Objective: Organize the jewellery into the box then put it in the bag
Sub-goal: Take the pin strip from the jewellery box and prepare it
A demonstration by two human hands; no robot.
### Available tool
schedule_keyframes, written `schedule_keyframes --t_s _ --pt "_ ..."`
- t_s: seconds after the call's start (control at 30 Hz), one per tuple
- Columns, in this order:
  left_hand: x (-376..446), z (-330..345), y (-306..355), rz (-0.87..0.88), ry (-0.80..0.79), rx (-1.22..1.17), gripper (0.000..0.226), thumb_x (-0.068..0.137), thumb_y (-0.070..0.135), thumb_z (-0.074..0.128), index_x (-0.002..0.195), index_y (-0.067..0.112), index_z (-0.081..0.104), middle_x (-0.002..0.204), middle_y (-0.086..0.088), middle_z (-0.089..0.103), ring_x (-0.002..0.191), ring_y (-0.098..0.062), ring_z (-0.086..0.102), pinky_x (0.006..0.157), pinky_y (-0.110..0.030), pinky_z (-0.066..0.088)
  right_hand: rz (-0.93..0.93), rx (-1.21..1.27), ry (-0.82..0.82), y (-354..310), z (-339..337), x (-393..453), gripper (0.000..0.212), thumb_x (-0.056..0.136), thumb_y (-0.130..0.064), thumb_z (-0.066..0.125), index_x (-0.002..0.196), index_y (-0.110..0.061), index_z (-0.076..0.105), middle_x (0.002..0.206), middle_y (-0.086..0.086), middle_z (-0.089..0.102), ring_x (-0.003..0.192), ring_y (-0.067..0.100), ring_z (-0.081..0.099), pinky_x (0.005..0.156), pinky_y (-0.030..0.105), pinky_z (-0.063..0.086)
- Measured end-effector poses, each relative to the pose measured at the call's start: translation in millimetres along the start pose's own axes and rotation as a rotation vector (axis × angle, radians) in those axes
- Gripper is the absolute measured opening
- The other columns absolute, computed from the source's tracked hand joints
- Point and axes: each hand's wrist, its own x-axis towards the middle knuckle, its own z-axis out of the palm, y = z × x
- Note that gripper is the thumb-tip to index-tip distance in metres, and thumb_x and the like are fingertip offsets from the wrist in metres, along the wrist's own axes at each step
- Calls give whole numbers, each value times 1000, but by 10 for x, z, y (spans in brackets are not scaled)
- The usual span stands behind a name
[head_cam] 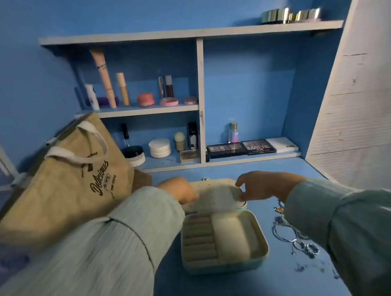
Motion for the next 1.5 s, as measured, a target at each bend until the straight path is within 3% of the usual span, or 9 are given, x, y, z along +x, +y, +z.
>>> schedule_keyframes --t_s 0.07,0.23,0.37,0.57,0.67,0.8,0.97,1.23,1.5 --pt "1 137 -35 -31 0 -87 36 94 32 47 121 10 54 118 -10 56 100 -22 54 80 -29 42 18 66 32 42 94 11 45 93 -31 53 134 -14 46 129 7 52 112 22 51 95 30 39" --pt "-44 456 -151 -38 70 -449 34 93 23 53 125 14 53 123 -5 59 107 -21 57 83 -27 46 16 291 110 162 318 102 26 90 -22 57 114 -11 60 97 2 61 70 10 56 58 17 41" --pt "-182 555 -190 14 130 -713 38 92 22 56 129 18 51 123 -2 60 97 -13 58 75 -23 47 -20 340 184 230 395 135 28 89 -22 60 115 -11 63 107 5 61 91 18 53 79 24 42" --pt "-228 590 -148 -4 177 -827 42 93 20 54 134 18 46 124 0 57 84 -7 51 66 -22 44 -48 439 257 275 506 146 33 90 -25 60 121 -13 60 100 -2 55 89 15 51 80 22 39" --pt "-202 578 -141 -10 173 -800 40 93 20 54 133 19 47 116 5 58 84 -7 52 66 -23 44 -65 425 287 277 536 116 31 92 -25 57 119 -11 61 105 3 58 89 17 54 79 24 41" --pt "-183 538 -88 -35 133 -614 48 95 26 49 140 18 38 133 -5 51 105 -17 53 85 -31 47 -94 378 299 321 529 61 31 93 -27 55 118 -10 62 110 6 60 93 18 56 84 25 44" --pt "-192 477 207 5 98 -156 61 95 45 39 149 26 18 155 -3 11 139 -28 17 111 -41 24 -111 245 282 603 393 -101 27 92 -22 56 117 -16 63 116 0 58 101 14 55 84 16 38" --pt "7 516 909 323 117 -21 42 94 42 41 135 34 45 147 4 35 134 -23 30 112 -36 23 44 119 255 1345 200 -371 21 91 -21 56 110 -20 67 110 -4 58 89 8 52 81 19 41" --pt "348 653 1413 441 34 -72 39 96 32 44 135 28 45 142 0 41 127 -20 42 105 -32 34 258 176 271 1978 257 -424 27 91 -17 56 117 -17 62 116 0 61 97 16 56 83 24 44"
